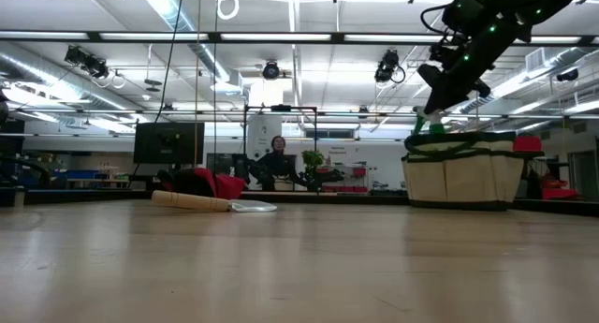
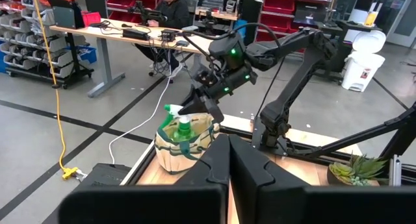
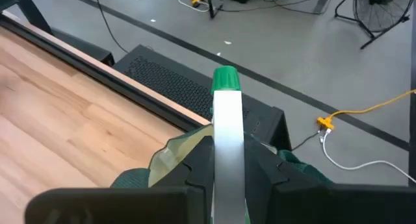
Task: Pick & Place Garden tools in Gardening bag
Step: Put the green spray bottle into the gardening bag
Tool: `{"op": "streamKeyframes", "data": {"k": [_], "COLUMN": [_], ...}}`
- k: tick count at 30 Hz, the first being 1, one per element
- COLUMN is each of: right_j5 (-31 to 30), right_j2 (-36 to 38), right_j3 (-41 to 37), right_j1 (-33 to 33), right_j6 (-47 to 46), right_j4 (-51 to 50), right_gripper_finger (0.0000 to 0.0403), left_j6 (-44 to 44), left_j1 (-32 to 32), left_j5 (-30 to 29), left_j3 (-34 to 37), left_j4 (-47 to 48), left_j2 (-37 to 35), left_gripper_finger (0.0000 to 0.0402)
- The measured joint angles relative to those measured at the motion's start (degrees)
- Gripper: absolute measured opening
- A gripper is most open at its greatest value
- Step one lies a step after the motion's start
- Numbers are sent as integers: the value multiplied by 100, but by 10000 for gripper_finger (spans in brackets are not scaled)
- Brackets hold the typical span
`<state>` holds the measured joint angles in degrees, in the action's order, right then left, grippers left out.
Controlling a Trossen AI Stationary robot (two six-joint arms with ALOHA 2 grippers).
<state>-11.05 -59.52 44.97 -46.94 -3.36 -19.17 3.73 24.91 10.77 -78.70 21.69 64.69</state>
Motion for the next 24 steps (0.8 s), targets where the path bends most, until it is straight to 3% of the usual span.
{"op": "streamKeyframes", "data": {"k": [15, 24], "right_j5": [8, 8], "right_j2": [-9, -9], "right_j3": [0, 1], "right_j1": [-2, -2], "right_j6": [61, -207], "right_j4": [114, 143], "right_gripper_finger": [64, 167], "left_j6": [0, 0], "left_j1": [-2, -1], "left_j5": [2, 1], "left_j3": [0, 0], "left_j4": [0, 0], "left_j2": [1, 2], "left_gripper_finger": [11, 17]}}
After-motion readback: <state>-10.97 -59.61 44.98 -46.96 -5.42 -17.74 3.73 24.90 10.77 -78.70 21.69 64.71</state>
